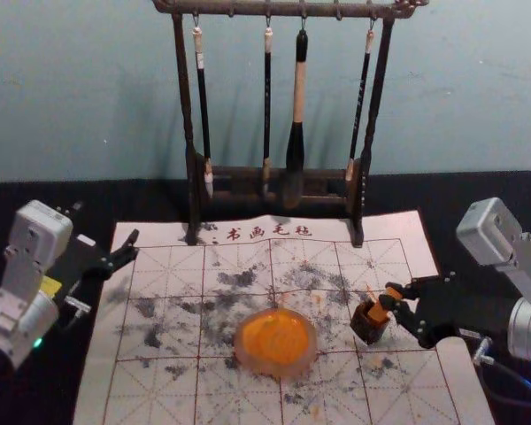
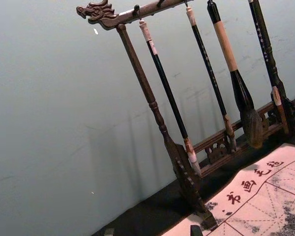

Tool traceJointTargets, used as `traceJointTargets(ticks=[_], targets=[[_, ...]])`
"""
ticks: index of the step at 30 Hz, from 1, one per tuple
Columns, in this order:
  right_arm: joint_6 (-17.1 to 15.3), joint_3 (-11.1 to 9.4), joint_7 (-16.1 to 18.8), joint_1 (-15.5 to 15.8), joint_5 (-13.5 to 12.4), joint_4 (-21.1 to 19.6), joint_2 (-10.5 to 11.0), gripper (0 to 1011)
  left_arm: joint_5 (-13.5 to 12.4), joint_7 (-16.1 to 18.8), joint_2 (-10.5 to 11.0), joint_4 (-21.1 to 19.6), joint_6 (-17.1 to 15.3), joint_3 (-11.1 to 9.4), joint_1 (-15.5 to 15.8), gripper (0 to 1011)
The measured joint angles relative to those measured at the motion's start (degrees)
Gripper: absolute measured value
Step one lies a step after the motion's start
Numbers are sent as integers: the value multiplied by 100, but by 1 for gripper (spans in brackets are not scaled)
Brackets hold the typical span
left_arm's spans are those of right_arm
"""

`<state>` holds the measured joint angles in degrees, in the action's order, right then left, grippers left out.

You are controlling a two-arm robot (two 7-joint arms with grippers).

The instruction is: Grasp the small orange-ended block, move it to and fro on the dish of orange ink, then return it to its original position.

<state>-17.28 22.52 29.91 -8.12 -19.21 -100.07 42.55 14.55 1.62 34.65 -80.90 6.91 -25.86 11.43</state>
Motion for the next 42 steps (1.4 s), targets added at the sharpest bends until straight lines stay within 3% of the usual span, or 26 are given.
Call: traceJointTargets(ticks=[42], targets=[[-27,370,123,-406,296,729,-381,104,0,0,0,0,0,0,0,1001]])
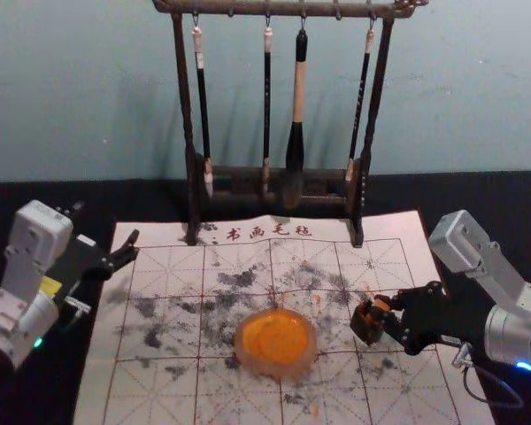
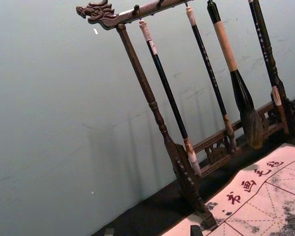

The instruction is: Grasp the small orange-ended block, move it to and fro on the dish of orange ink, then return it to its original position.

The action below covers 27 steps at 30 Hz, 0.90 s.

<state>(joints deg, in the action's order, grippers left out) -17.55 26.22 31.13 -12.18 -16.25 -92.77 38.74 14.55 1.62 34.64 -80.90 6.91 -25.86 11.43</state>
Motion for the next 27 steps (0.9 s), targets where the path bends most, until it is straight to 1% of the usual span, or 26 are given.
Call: traceJointTargets(ticks=[27], targets=[[-3,28,24,-36,64,68,-38,104,0,0,0,0,0,0,0,1001]])
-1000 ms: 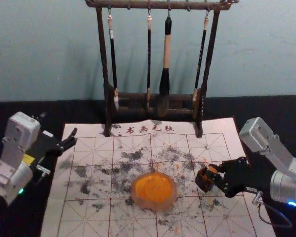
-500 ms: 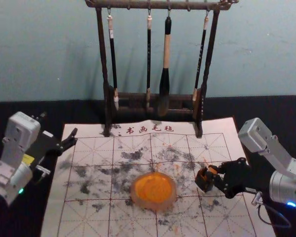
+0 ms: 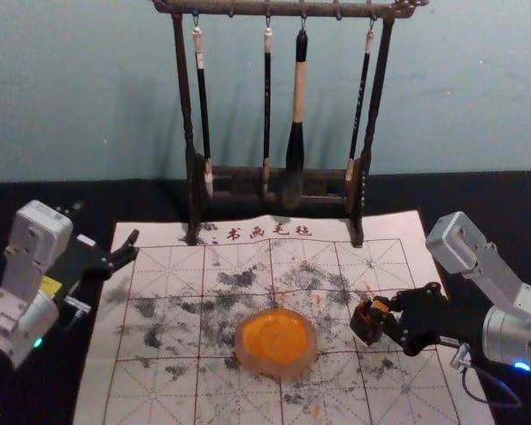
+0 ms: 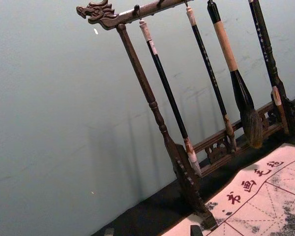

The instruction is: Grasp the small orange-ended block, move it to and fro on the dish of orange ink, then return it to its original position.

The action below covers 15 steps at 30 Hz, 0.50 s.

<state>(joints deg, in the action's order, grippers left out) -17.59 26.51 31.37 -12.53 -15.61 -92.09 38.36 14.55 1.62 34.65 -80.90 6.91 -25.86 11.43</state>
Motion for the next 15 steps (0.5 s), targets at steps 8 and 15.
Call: traceJointTargets(ticks=[8,15], targets=[[3,-2,-2,4,-4,-4,3,104,0,0,0,0,0,0,0,1001],[6,-5,-5,7,-9,-8,6,256,0,0,0,0,0,0,0,1001]])
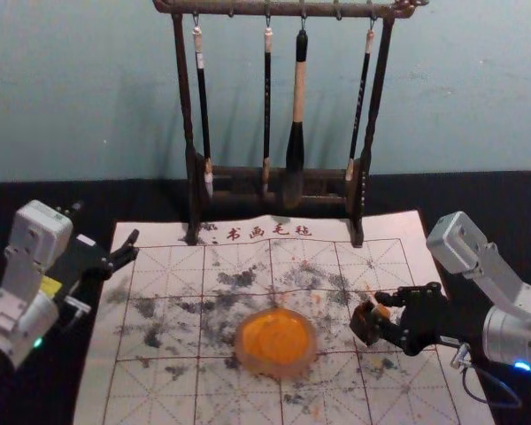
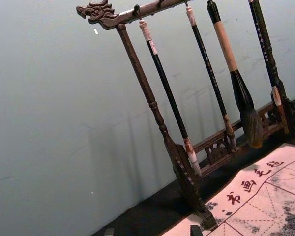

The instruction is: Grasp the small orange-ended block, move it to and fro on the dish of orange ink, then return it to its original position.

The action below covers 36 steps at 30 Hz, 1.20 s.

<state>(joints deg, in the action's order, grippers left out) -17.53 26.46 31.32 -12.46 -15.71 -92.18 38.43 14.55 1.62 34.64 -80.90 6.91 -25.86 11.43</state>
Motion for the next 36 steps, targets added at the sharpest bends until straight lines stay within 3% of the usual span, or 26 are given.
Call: traceJointTargets(ticks=[8,11,15,17,23,33,36], targets=[[0,-3,-1,2,-5,-3,0,539,0,0,0,0,0,0,0,1001],[0,-3,0,3,-5,-3,1,601,0,0,0,0,0,0,0,1001],[0,-3,0,3,-6,-3,0,757,0,0,0,0,0,0,0,1002],[0,-3,0,3,-6,-3,0,767,0,0,0,0,0,0,0,1001],[0,-3,0,2,-5,-2,1,978,-1,0,0,0,0,0,0,1001],[50,-12,-23,26,3,-29,2,1000,0,0,0,0,0,0,0,1001],[145,-105,-118,81,0,-105,-28,1000,0,0,0,0,0,0,0,1001]])
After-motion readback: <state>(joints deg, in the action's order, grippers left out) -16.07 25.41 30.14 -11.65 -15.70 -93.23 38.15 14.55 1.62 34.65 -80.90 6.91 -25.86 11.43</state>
